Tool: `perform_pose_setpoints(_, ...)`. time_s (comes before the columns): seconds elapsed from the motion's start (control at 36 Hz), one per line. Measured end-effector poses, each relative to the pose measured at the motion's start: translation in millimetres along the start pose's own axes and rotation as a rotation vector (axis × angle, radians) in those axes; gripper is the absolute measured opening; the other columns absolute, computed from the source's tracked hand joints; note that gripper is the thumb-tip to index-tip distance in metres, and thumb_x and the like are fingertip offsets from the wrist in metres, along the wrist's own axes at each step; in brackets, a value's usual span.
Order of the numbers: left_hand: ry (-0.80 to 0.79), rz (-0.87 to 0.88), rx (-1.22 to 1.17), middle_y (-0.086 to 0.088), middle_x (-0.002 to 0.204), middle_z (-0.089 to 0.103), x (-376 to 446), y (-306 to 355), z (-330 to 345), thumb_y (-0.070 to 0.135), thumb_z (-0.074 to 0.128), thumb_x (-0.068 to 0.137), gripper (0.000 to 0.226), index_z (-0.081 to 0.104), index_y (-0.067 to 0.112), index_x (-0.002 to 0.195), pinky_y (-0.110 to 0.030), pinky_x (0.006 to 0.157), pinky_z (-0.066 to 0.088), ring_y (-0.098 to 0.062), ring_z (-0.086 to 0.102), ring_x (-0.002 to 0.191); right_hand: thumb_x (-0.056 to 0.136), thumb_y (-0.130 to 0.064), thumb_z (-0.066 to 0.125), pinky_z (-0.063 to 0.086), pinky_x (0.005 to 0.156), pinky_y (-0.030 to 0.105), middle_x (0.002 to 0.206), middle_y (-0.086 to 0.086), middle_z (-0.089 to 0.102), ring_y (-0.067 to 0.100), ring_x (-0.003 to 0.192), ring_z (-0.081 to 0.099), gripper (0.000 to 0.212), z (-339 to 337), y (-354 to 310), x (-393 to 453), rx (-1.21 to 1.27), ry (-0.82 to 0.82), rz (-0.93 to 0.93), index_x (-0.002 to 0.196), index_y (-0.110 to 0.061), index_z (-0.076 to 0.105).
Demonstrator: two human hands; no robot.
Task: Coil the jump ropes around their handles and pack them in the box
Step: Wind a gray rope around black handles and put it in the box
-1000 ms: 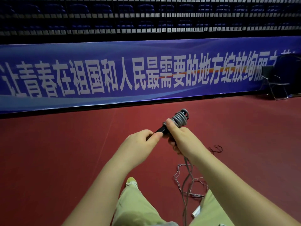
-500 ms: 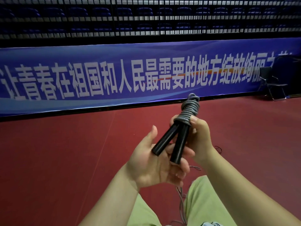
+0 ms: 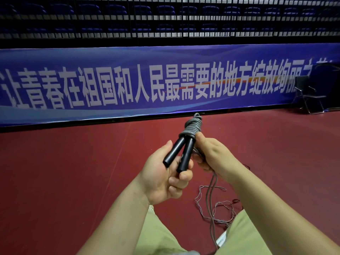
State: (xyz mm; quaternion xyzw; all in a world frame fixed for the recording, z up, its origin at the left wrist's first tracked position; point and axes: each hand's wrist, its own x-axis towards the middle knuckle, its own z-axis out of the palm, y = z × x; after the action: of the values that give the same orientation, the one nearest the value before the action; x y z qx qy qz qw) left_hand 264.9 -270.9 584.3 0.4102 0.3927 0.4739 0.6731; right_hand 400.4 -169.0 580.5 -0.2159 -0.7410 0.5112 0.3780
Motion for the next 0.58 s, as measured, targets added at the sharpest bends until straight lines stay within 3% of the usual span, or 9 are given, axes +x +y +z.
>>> perform_pose_setpoints(0.11,0.13,0.001,0.173,0.002,0.057,0.044,5,-1,-2,0.068,0.017,0.089,0.064,0.051,0.014,0.081,-0.019,0.042,0.017,-0.006,0.021,0.044,0.091,-0.051,0.037,0.018,0.042,0.022,0.05,-0.001,0.032,0.012,0.042,0.025,0.046,2,7,2,-0.042,0.103,-0.008,0.061,-0.016,0.041)
perform_pose_setpoints(0.28,0.331,0.087,0.342,0.003,0.06,0.046,12,-7,-4,0.066,0.023,0.092,0.06,0.054,0.016,0.081,-0.022,0.046,0.02,-0.008,0.026,0.048,0.101,-0.043,0.033,0.021,0.044,0.023,0.051,0.001,0.033,0.012,0.042,0.026,0.049,8,16,2,-0.026,0.163,-0.01,0.062,-0.015,0.041)
perform_pose_setpoints(0.36,0.464,0.16,0.487,0.007,0.061,0.049,13,-10,-8,0.061,0.032,0.094,0.05,0.055,0.019,0.08,-0.022,0.049,0.026,-0.007,0.033,0.05,0.102,-0.048,0.028,0.024,0.044,0.022,0.052,-0.001,0.04,0.012,0.043,0.032,0.052,13,13,0,0.011,0.159,0.058,0.065,-0.015,0.044)
perform_pose_setpoints(0.47,0.519,0.229,0.586,0.004,0.071,0.046,11,-10,-17,0.053,0.042,0.096,0.036,0.052,0.02,0.084,-0.025,0.055,0.03,-0.011,0.038,0.059,0.097,-0.058,0.029,0.028,0.047,0.023,0.056,-0.001,0.044,0.012,0.044,0.037,0.056,14,8,0,0.004,0.104,0.145,0.068,-0.014,0.048)
perform_pose_setpoints(0.58,0.58,0.295,0.745,0.007,0.066,0.046,10,-10,-26,0.061,0.052,0.075,0.041,0.057,0.023,0.089,-0.032,0.061,0.034,-0.012,0.041,0.058,0.095,-0.057,0.039,0.031,0.043,0.021,0.059,0.002,0.047,0.011,0.043,0.04,0.052,16,2,-1,-0.119,0.095,0.177,0.068,-0.014,0.052)
